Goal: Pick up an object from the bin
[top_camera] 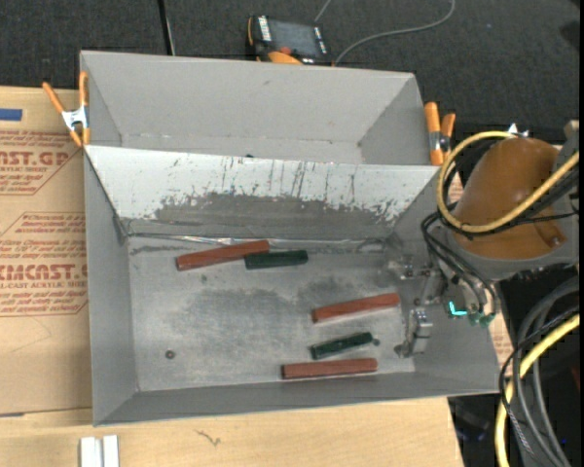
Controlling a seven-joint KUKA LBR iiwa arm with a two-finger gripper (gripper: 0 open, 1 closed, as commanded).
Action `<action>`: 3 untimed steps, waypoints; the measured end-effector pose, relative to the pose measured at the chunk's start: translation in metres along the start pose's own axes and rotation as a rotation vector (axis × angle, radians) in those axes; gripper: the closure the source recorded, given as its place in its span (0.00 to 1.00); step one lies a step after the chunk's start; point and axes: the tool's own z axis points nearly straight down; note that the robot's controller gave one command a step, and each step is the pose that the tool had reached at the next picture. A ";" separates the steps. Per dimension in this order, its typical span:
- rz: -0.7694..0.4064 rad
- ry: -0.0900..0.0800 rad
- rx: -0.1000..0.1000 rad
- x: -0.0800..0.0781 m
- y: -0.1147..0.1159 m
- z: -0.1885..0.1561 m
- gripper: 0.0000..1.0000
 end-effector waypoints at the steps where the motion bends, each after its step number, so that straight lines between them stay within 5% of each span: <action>1: 0.069 0.001 -0.003 -0.055 0.019 0.092 0.00; 2: 0.092 -0.007 0.000 -0.073 -0.001 0.056 0.00; 3: 0.175 -0.003 -0.001 -0.079 0.005 0.058 0.00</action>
Offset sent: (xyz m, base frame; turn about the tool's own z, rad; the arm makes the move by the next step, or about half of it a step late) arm 0.0539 0.0166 -0.0875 0.0714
